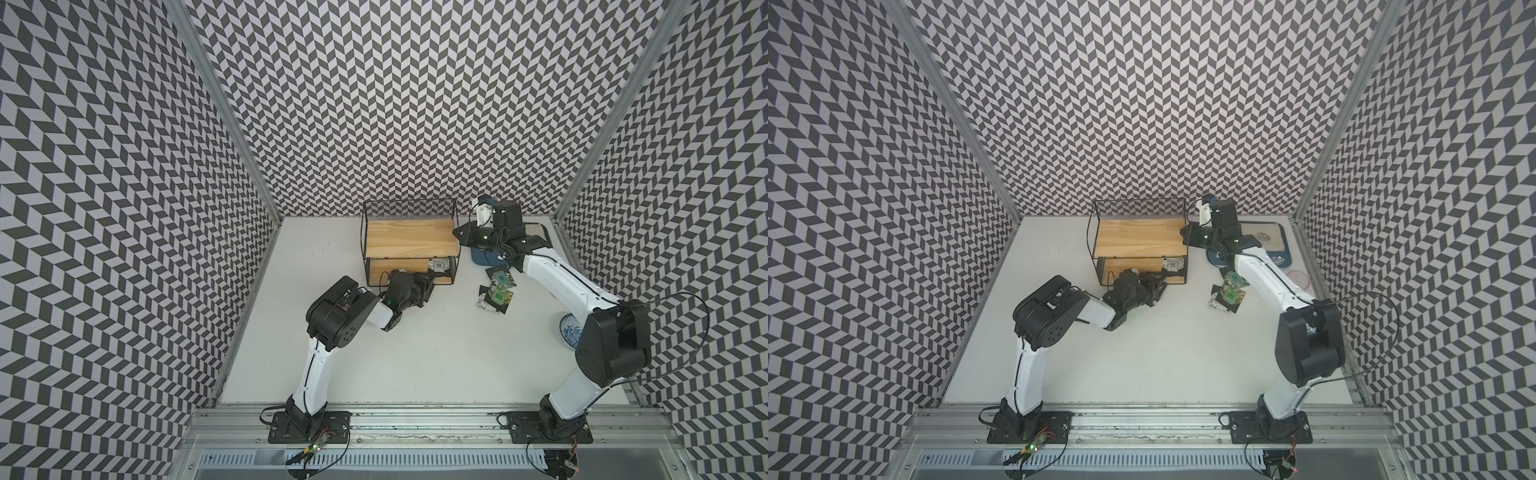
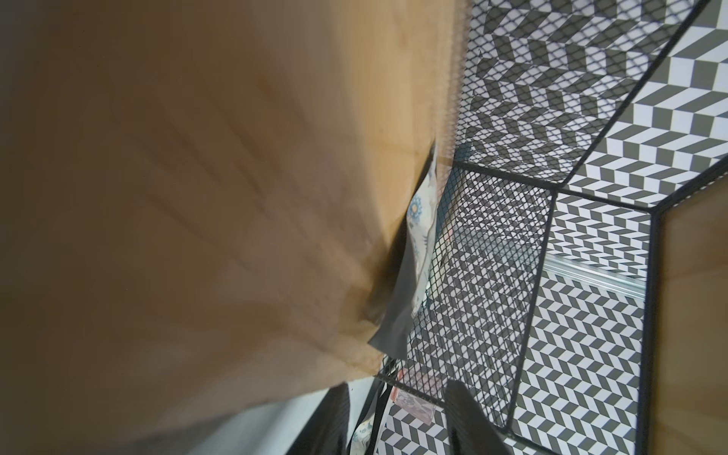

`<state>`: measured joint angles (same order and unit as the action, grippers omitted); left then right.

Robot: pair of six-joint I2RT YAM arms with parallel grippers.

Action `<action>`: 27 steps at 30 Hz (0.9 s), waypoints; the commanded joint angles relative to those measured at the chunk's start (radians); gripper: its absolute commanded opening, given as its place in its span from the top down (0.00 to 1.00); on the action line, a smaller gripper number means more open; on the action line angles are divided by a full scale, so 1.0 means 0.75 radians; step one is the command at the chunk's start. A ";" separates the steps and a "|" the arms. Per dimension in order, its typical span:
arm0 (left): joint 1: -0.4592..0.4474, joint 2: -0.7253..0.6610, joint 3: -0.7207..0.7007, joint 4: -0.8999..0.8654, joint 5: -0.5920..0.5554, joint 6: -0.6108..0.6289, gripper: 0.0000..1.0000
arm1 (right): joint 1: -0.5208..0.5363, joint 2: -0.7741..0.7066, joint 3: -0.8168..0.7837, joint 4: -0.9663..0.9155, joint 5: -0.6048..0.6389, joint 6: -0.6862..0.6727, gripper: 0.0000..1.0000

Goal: Remove the tea bags from the shelf
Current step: Pick up the tea bag from the shelf.

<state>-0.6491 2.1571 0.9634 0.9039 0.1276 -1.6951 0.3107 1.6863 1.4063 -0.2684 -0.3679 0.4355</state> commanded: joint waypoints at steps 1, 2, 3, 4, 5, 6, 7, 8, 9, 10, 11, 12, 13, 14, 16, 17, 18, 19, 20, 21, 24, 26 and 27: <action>0.024 -0.014 0.046 0.015 0.013 0.036 0.55 | 0.010 0.034 -0.082 -0.207 -0.045 -0.006 1.00; 0.027 -0.013 0.050 0.015 0.009 0.043 0.55 | 0.010 0.031 -0.084 -0.205 -0.045 -0.005 1.00; 0.033 -0.009 0.063 0.018 0.020 0.056 0.55 | 0.010 0.030 -0.087 -0.203 -0.045 -0.005 1.00; 0.037 -0.005 0.080 -0.003 0.034 0.063 0.55 | 0.010 0.030 -0.087 -0.203 -0.045 -0.005 1.00; 0.037 -0.004 0.084 -0.009 0.030 0.066 0.55 | 0.009 0.031 -0.087 -0.201 -0.044 -0.004 1.00; 0.037 -0.003 0.086 -0.003 0.030 0.069 0.55 | 0.010 0.033 -0.086 -0.201 -0.045 -0.005 1.00; 0.037 -0.004 0.092 -0.020 0.035 0.068 0.56 | 0.010 0.034 -0.084 -0.202 -0.045 -0.004 1.00; 0.037 -0.005 0.094 -0.027 0.030 0.069 0.56 | 0.010 0.032 -0.087 -0.199 -0.046 -0.005 1.00; 0.037 -0.003 0.091 -0.010 0.032 0.070 0.57 | 0.009 0.033 -0.089 -0.196 -0.049 -0.005 1.00; 0.039 -0.004 0.082 0.016 0.046 0.056 0.60 | 0.010 0.034 -0.090 -0.198 -0.048 -0.006 1.00; 0.037 -0.018 0.064 0.037 0.047 0.043 0.62 | 0.010 0.032 -0.090 -0.198 -0.043 -0.006 1.00; 0.029 -0.049 0.043 0.028 0.038 0.041 0.62 | 0.010 0.032 -0.092 -0.198 -0.038 -0.005 1.00; 0.020 -0.082 0.027 -0.003 0.029 0.049 0.61 | 0.010 0.030 -0.095 -0.197 -0.036 -0.002 1.00; 0.011 -0.101 0.012 -0.020 0.022 0.051 0.61 | 0.010 0.030 -0.097 -0.195 -0.036 0.000 1.00; 0.003 -0.120 -0.033 0.014 0.016 0.029 0.59 | 0.005 0.030 -0.098 -0.196 -0.027 0.003 1.00; 0.002 -0.122 -0.051 0.039 0.009 0.014 0.58 | 0.004 0.030 -0.102 -0.187 -0.030 0.004 1.00; 0.001 -0.121 -0.065 0.063 0.007 0.013 0.57 | 0.004 0.035 -0.099 -0.188 -0.034 0.004 1.00; 0.003 -0.118 -0.061 0.049 0.013 0.014 0.57 | 0.003 0.038 -0.096 -0.192 -0.039 0.003 1.00; 0.002 -0.112 -0.053 0.031 0.016 0.017 0.56 | 0.003 0.041 -0.095 -0.193 -0.043 0.003 1.00; 0.003 -0.100 -0.047 0.030 0.022 0.016 0.56 | 0.004 0.040 -0.098 -0.189 -0.047 0.005 1.00; 0.012 -0.062 -0.019 0.030 0.032 0.019 0.55 | 0.004 0.037 -0.097 -0.188 -0.045 0.006 1.00; 0.022 -0.035 0.012 0.019 0.042 0.036 0.55 | 0.004 0.036 -0.094 -0.192 -0.042 0.003 1.00; 0.028 -0.026 0.029 -0.005 0.050 0.044 0.55 | 0.005 0.036 -0.094 -0.194 -0.039 0.001 1.00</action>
<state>-0.6384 2.1025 0.9504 0.9108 0.1528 -1.6794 0.3080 1.6810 1.3884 -0.2405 -0.3759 0.4397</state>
